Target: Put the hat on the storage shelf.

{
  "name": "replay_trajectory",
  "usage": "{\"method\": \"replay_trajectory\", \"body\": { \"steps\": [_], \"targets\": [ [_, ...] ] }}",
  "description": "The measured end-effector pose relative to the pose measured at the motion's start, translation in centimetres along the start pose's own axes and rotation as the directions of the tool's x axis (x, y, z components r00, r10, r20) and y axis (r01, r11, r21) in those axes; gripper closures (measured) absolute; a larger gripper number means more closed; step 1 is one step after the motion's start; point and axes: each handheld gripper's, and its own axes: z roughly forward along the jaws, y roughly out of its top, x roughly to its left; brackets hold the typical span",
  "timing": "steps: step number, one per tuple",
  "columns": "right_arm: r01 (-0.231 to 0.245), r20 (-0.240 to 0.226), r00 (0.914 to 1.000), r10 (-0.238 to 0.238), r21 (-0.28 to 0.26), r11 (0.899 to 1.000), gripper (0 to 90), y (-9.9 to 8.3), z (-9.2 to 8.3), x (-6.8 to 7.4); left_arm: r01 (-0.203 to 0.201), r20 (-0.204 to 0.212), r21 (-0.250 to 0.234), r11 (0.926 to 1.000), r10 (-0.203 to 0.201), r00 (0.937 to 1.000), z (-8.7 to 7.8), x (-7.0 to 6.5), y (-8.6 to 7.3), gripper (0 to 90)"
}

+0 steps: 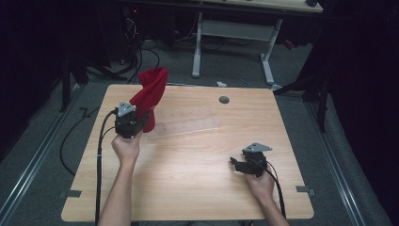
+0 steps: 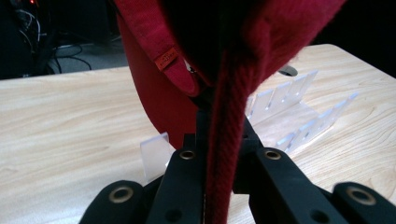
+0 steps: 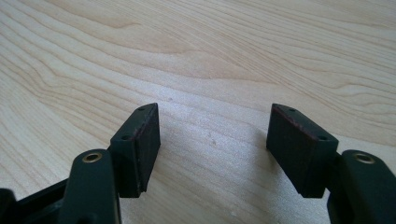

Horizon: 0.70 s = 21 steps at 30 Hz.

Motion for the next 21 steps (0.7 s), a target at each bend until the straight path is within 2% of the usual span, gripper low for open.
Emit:
{"method": "replay_trajectory", "body": {
  "steps": [12, 16, 21],
  "targets": [
    [0.0, 0.0, 1.0, 0.0, 0.0, 1.0, 35.1, 0.0, 0.0, 0.0, 0.023, -0.005, -0.008, 0.9997, -0.023, 0.9997, 0.1, 0.6, -0.6, 85.2],
    [-0.002, 0.0, 1.0, 0.002, 0.002, 1.0, 35.1, 0.0, 0.0, 0.0, 0.006, -0.007, -0.006, 1.0, -0.006, 1.0, 0.1, 0.6, -0.9, 85.0],
    [0.001, 0.0, 1.0, -0.001, 0.001, 1.0, 35.0, 0.0, 0.0, 0.0, 0.024, -0.003, -0.005, 0.9997, -0.024, 0.9997, 0.0, 1.0, -1.2, 84.8]
  ]
}}
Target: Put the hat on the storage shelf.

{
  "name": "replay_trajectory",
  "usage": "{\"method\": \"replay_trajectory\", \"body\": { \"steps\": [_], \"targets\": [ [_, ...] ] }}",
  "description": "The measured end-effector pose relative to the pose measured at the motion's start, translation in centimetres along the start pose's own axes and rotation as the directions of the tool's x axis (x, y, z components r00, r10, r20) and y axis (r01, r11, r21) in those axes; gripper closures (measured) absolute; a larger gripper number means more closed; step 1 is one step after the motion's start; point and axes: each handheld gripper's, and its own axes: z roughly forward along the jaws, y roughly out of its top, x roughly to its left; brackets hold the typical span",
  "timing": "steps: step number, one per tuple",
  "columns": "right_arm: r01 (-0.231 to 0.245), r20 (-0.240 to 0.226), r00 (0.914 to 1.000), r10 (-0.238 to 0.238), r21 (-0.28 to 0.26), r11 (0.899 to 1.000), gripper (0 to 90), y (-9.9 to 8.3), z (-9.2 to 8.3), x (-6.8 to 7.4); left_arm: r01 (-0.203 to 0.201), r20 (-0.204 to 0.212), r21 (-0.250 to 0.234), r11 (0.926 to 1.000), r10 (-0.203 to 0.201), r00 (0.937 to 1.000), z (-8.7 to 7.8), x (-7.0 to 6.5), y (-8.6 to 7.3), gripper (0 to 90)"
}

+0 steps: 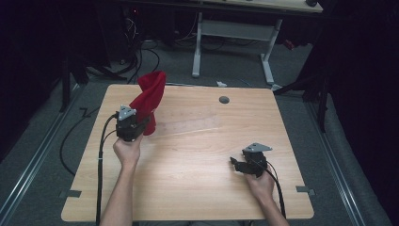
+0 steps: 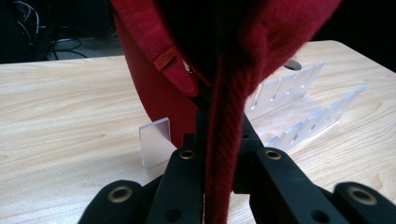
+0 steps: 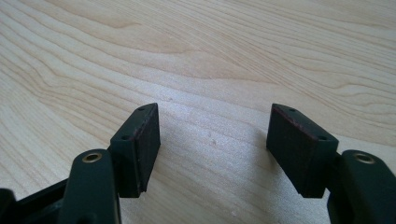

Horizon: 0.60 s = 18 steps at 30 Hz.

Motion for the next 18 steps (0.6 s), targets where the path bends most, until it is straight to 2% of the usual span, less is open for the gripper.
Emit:
{"method": "replay_trajectory", "body": {
  "steps": [2, 8, 18],
  "targets": [
    [0.0, 0.0, 1.0, 0.0, 0.0, 1.0, 35.0, 0.0, 0.0, 0.0, 0.014, 0.001, 0.005, 0.9999, -0.014, 0.9999, -0.1, 0.17, -0.08, 84.7],
    [0.0, 0.0, 1.0, 0.0, 0.0, 1.0, 35.0, 0.0, 0.0, 0.01, 0.025, 0.001, 0.029, 0.9993, -0.025, 0.9997, -0.35, 0.28, -0.14, 84.2],
    [-0.002, -0.001, 1.0, 0.002, 0.002, 1.0, 34.9, 0.0, -0.01, 0.03, 0.01, 0.002, 0.053, 0.9985, -0.011, 0.9999, -0.97, 0.5, -0.66, 83.8]
  ]
}}
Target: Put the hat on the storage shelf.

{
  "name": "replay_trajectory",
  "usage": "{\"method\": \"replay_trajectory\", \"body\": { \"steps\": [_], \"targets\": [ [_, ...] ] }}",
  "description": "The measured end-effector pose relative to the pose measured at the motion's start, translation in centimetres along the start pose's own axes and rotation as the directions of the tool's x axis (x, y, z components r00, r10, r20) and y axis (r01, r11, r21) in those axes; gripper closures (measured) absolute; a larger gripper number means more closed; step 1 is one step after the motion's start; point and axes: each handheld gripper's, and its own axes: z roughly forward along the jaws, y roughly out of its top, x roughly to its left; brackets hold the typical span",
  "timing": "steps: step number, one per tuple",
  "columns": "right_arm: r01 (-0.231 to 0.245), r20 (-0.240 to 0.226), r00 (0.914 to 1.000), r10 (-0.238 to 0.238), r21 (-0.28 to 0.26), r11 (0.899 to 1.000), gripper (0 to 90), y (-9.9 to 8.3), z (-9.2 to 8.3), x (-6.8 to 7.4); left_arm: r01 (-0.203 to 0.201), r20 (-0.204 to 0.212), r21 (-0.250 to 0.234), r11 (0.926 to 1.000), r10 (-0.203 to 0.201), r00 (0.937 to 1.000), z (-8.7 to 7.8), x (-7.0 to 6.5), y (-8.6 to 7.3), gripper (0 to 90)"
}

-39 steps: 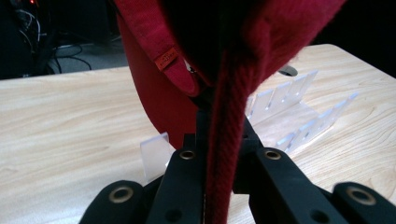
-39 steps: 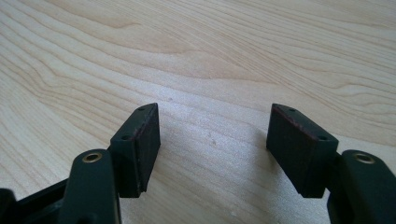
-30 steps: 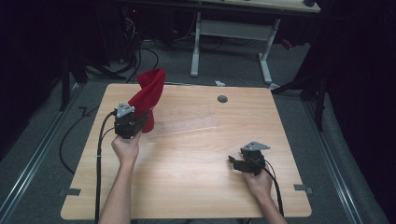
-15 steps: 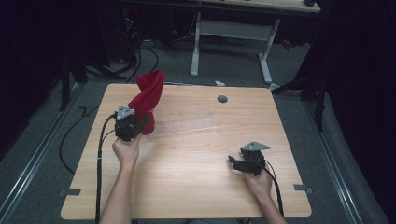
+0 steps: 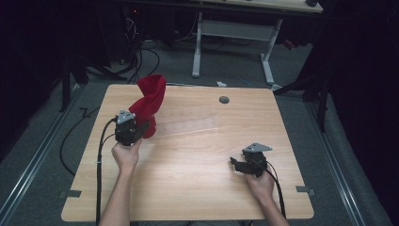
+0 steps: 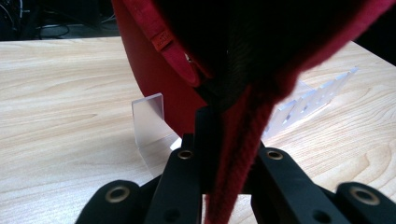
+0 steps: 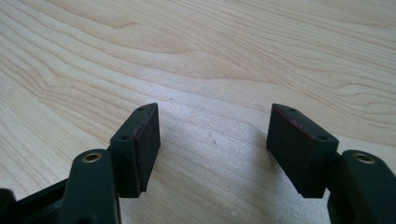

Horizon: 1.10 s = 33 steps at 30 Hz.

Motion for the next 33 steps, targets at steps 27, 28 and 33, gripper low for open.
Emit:
{"method": "replay_trajectory", "body": {
  "steps": [27, 28, 33],
  "targets": [
    [0.001, 0.0, 1.0, -0.001, -0.001, 1.0, 34.9, 0.0, 0.0, 0.0, -0.074, -0.04, 0.004, 0.9973, 0.074, 0.9964, -1.9, -0.3, -0.1, 46.4],
    [0.001, 0.0, 1.0, -0.001, -0.001, 1.0, 34.9, 0.0, 0.0, 0.0, -0.073, -0.04, 0.002, 0.9973, 0.073, 0.9965, -2.0, -0.4, 0.0, 45.7],
    [0.001, 0.0, 1.0, -0.001, -0.001, 1.0, 34.9, 0.0, 0.0, 0.0, -0.07, -0.04, 0.006, 0.9975, 0.07, 0.9967, -2.5, -0.6, 0.1, 44.6]
  ]
}}
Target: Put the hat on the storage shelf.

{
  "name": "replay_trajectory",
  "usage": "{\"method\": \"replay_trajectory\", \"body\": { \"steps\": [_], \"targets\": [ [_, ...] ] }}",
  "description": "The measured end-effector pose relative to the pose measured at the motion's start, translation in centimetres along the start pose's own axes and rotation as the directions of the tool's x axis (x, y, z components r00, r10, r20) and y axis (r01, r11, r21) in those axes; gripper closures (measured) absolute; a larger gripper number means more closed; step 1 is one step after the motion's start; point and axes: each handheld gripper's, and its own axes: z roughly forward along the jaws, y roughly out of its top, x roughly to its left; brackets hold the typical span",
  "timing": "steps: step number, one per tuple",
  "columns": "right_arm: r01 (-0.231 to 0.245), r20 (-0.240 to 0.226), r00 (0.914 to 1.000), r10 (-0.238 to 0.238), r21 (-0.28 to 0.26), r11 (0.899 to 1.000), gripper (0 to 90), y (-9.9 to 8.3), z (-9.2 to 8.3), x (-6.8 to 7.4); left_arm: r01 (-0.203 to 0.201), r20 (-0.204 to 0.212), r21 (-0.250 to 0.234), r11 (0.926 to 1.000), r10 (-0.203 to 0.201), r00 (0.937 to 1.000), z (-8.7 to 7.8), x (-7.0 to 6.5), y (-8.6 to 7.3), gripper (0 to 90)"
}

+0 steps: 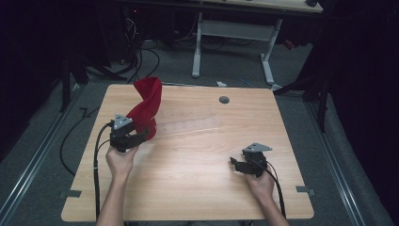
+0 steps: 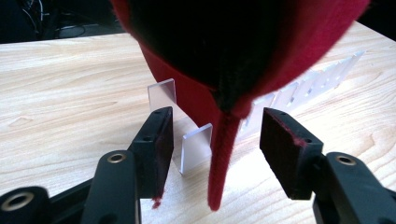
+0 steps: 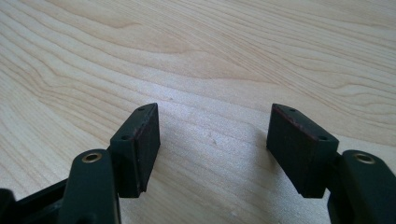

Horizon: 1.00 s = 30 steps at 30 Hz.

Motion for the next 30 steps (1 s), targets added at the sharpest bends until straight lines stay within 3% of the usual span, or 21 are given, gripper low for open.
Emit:
{"method": "replay_trajectory", "body": {
  "steps": [16, 24, 30],
  "targets": [
    [0.0, 0.0, 1.0, 0.0, 0.0, 1.0, 34.9, 0.0, 0.0, 0.0, -0.028, 0.025, -0.031, 0.9991, 0.029, 0.9993, -2.7, -0.8, 0.7, 43.2],
    [0.001, 0.0, 1.0, -0.001, -0.001, 1.0, 34.9, 0.0, 0.0, 0.0, 0.043, 0.047, -0.041, 0.9982, -0.041, 0.998, -4.0, -0.5, 1.2, 45.1],
    [0.001, 0.0, 1.0, -0.001, -0.001, 1.0, 34.9, 0.0, 0.0, 0.0, 0.044, 0.066, -0.019, 0.9989, -0.042, 0.9969, -5.0, -0.6, 1.3, 43.8]
  ]
}}
